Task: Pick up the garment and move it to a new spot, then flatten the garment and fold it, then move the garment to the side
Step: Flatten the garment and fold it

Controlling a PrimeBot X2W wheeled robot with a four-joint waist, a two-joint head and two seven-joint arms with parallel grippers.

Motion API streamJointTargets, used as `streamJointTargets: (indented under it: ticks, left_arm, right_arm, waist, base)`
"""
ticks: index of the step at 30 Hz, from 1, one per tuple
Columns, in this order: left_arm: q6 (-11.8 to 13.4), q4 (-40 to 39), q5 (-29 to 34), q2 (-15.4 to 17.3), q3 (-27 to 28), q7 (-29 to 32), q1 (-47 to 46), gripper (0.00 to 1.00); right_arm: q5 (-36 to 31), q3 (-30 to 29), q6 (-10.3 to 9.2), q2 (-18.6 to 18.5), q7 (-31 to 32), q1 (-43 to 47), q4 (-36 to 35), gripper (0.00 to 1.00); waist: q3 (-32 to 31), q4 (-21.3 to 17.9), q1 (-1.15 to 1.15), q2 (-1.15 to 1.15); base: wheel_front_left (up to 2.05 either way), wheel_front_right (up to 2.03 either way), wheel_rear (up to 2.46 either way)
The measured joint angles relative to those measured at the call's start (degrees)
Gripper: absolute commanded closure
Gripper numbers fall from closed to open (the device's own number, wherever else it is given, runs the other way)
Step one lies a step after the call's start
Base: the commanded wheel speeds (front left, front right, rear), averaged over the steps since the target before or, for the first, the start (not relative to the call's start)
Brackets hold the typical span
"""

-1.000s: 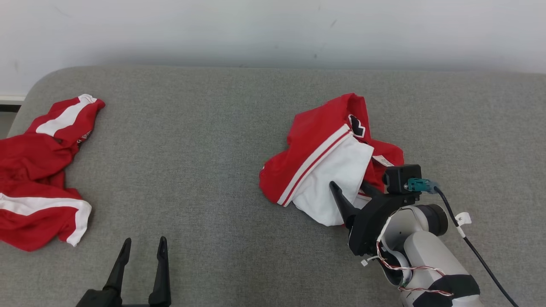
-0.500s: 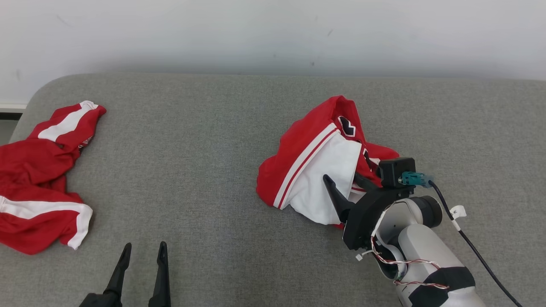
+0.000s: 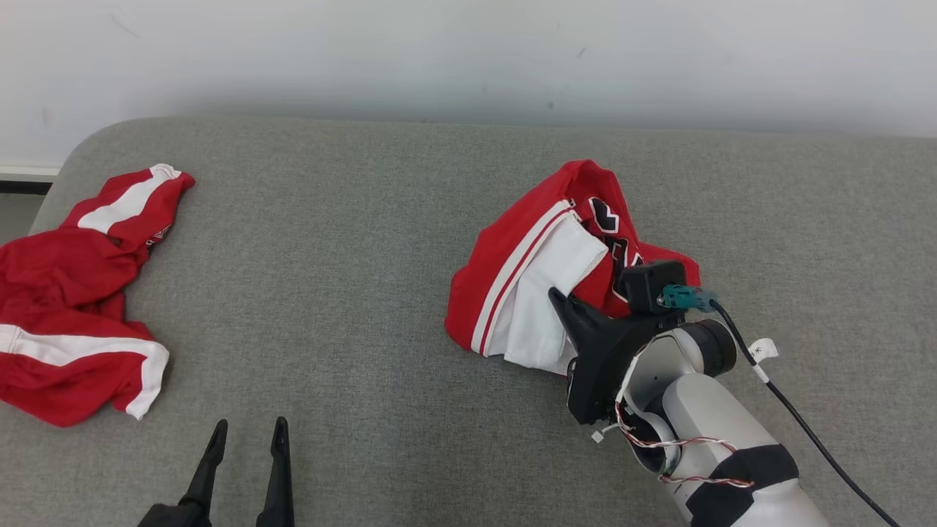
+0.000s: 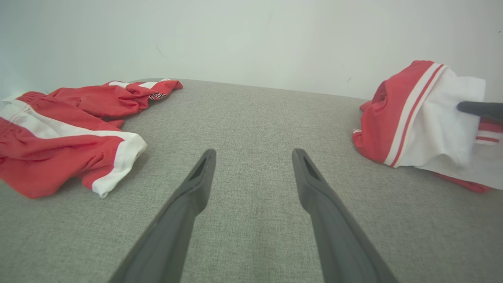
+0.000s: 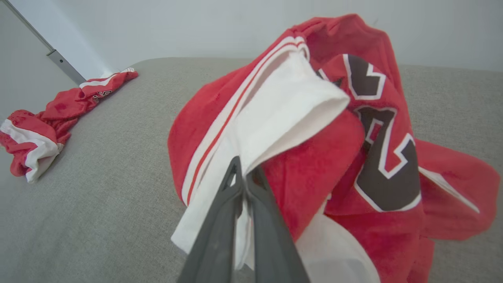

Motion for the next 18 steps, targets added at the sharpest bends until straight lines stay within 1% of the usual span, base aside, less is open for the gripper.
streamJointTargets:
  ticks: [3,8,12,18]
  left_arm:
    - [0.0,0.1,-0.1,0.0,0.2,0.0,0.0,0.00]
    - [0.0,0.0,-0.1,-0.1,1.1,0.0,0.1,0.00]
    - [0.0,-0.3,0.0,-0.1,1.3,0.0,0.2,0.00]
    - [0.0,-0.6,0.2,-0.1,1.1,0.0,0.2,0.00]
  right_arm:
    - [0.3,1.6,0.00,0.0,-0.8,-1.1,-1.4,1.00]
    - [2.8,6.4,0.00,0.0,-0.7,-5.6,-5.2,1.00]
    - [6.7,10.7,0.00,0.0,-0.3,-11.0,-8.2,1.00]
    - [16.1,16.6,0.00,0.0,-0.6,-19.8,-11.9,1.00]
  waist:
    - [-0.2,0.0,0.00,0.00]
    - [-0.7,-0.5,0.00,0.00]
    - [-0.8,-1.0,0.00,0.00]
    - [-0.9,-1.2,0.00,0.00]
  base:
    - [0.00,0.00,0.00]
    - [0.00,0.00,0.00]
    - [0.00,0.00,0.00]
    - [0.00,0.00,0.00]
